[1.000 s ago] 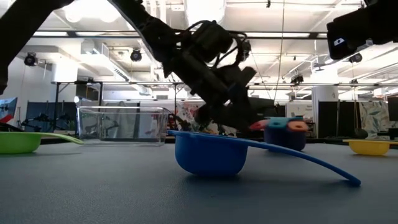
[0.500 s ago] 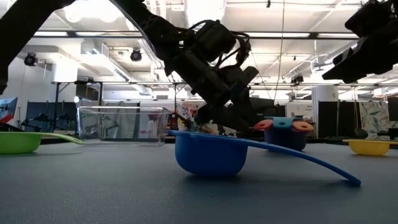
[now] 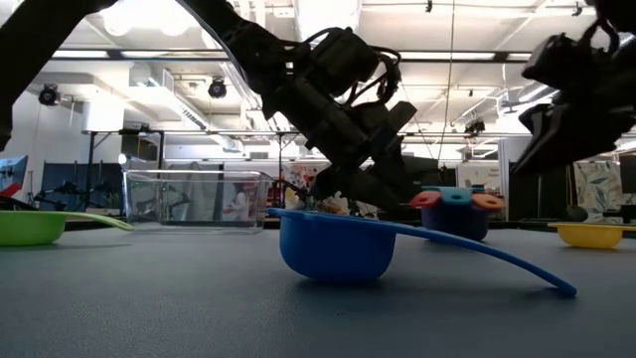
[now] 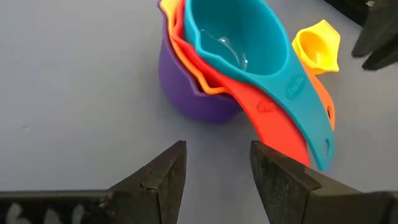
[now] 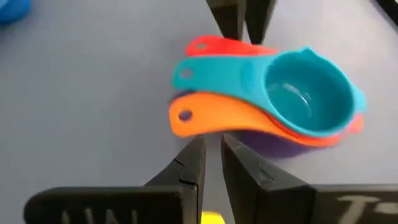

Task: Nest measuring cups in basket
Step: Move the nested measuring cups to the center of the table

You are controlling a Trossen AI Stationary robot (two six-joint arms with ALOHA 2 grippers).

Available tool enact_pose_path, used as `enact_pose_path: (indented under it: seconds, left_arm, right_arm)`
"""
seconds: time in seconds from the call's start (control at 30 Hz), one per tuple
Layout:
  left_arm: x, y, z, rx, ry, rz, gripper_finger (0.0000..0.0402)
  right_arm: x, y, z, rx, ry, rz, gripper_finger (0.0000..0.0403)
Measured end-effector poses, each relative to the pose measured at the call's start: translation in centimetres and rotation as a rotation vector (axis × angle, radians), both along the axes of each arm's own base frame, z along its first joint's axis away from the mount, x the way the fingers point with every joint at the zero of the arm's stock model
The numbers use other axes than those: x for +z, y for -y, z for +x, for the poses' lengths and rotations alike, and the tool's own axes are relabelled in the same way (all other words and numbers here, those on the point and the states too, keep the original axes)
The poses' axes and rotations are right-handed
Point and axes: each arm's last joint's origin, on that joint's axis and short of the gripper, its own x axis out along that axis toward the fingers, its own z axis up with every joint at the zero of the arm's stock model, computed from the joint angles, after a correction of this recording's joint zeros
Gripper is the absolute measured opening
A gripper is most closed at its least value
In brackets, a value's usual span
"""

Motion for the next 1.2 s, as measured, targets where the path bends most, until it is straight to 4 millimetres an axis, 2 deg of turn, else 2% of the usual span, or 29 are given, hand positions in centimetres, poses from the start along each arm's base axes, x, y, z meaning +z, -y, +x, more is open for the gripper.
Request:
enact_pose_path:
  seconds: [0.17, 0.5, 0.9, 1.2]
  left_arm:
    - [0.0, 0.4, 0.0, -0.009, 0.000, 0.000, 0.0161]
    - [0.0, 1.0, 0.1, -0.012, 0.001, -0.011, 0.0161]
    - [0.2, 1.2, 0.3, -0.006, 0.032, -0.009, 0.0161]
    - [-0.1, 0.9, -0.2, -0.001, -0.027, 0.003, 0.0161]
  right_arm:
    - [-0.5, -0.8, 1.8, -0.018, -0.128, -0.076, 0.0012]
    - [-1.6, -1.3, 3.9, -0.079, -0.236, -0.149, 0.0009]
    - [-0.6, -1.8, 5.8, -0.057, -0.092, -0.094, 0.0008]
    - [-0.6, -1.7, 5.4, -0.039, -0.130, -0.086, 0.0008]
